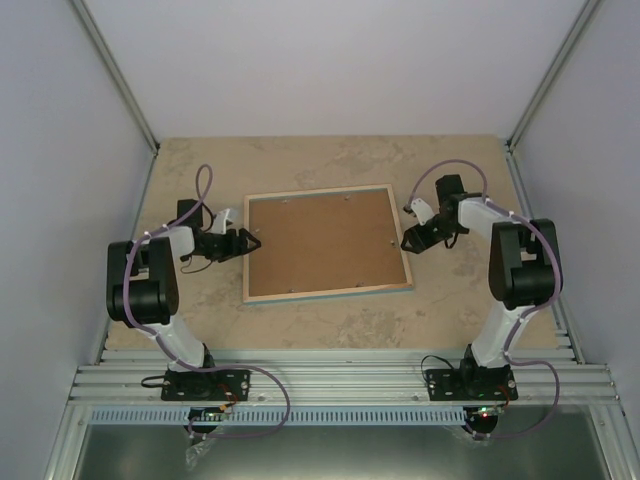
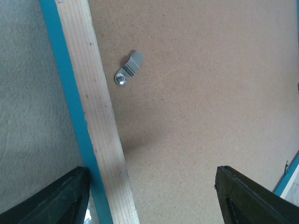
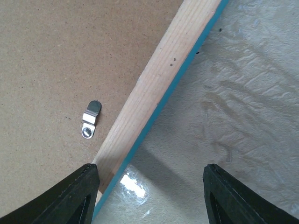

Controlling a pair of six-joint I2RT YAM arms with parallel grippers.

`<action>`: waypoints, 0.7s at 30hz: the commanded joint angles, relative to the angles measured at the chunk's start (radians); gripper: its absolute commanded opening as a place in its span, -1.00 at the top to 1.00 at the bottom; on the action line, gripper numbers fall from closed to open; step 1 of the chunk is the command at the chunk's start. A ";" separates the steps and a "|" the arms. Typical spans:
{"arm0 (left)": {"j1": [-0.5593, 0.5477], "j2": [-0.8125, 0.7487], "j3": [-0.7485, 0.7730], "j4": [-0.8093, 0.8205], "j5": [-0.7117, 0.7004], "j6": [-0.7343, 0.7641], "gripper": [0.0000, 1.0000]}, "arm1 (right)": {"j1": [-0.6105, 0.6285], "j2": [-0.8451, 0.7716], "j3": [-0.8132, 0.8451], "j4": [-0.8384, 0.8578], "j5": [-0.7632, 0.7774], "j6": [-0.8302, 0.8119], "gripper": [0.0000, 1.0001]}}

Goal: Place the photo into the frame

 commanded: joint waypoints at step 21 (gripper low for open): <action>-0.188 -0.100 -0.070 -0.037 -0.018 0.102 -0.37 | 0.020 -0.135 -0.124 -0.214 -0.077 -0.327 -0.05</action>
